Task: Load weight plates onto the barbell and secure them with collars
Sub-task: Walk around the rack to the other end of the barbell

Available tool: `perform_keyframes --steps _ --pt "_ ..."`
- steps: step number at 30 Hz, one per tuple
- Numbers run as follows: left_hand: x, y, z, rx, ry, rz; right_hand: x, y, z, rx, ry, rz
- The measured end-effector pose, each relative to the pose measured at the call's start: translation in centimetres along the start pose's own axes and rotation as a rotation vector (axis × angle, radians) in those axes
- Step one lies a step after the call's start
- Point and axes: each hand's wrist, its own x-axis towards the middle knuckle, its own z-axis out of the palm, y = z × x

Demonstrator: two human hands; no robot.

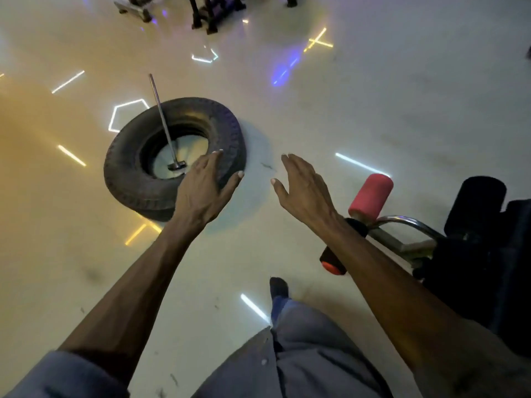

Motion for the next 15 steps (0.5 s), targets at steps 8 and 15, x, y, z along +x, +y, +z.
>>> perform_keyframes --steps 8,15 --pt "23.3 0.1 0.3 0.004 -0.055 0.137 19.8 4.1 -2.9 -0.048 0.098 0.158" --pt "42.9 3.5 4.3 -0.039 -0.069 0.325 33.4 11.3 -5.8 -0.078 0.193 0.343"
